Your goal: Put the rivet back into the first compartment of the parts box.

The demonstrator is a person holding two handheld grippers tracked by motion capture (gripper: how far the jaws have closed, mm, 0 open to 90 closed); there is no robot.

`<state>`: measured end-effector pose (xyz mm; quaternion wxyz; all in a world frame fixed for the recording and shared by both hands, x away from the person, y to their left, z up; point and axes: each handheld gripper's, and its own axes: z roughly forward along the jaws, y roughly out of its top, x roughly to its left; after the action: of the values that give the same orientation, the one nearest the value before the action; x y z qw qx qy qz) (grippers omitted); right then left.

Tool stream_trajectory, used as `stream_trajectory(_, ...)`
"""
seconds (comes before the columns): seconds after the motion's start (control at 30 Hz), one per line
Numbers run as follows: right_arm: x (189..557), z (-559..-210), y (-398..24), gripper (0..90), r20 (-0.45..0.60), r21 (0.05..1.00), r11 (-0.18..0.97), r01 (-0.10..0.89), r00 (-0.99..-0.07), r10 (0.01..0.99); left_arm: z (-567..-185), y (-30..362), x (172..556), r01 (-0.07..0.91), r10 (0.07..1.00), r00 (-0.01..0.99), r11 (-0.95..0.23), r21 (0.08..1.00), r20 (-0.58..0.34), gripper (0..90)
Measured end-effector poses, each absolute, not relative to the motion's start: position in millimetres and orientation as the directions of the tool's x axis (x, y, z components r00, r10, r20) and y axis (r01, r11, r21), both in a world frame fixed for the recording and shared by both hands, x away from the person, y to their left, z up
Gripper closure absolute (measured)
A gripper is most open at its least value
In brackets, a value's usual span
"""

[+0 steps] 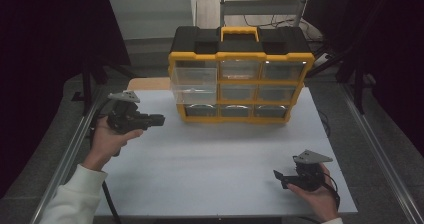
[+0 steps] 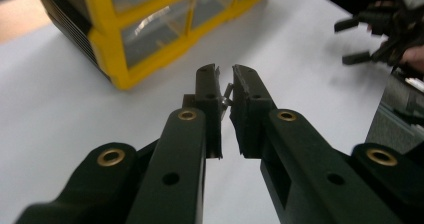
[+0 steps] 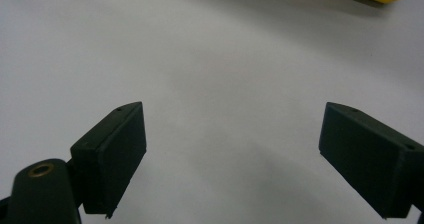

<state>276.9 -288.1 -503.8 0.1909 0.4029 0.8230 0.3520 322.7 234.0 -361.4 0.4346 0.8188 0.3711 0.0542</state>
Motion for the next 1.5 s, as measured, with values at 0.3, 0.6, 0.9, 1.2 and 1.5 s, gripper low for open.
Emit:
stream_trajectory(0.3, 276.9, -503.8, -287.9, 12.1, -0.031, 0.734, 0.428, 0.527, -0.603, 0.797, -336.1, 244.1, 326.6, 0.547, 0.667, 0.709, -0.315, 0.776, -0.229, 83.3)
stream_trajectory(0.6, 277.3, -503.9, -287.7, 12.1, -0.03, 0.734, 0.428, 0.528, -0.603, 0.797, -313.9, 249.7, 334.7, 0.543, 0.675, 0.698, -0.284, 0.79, -0.237, 83.3)
stream_trajectory(0.9, 277.4, -504.0, -288.0, 12.1, -0.029, 0.734, 0.427, 0.528, -0.604, 0.797, -283.1, 245.4, 342.7, 0.509, 0.677, 0.704, -0.268, 0.818, -0.215, 83.3)
stream_trajectory(1.2, 277.8, -504.0, -288.0, 12.1, -0.028, 0.731, 0.429, 0.53, -0.606, 0.795, -263.8, 235.2, 355.0, 0.499, 0.68, 0.703, -0.266, 0.825, -0.206, 83.3)
stream_trajectory(1.5, 277.6, -504.1, -289.3, 12.2, -0.025, 0.732, 0.426, 0.532, -0.603, 0.797, -260.9, 218.1, 370.3, 0.502, 0.674, 0.708, -0.273, 0.821, -0.209, 83.3)
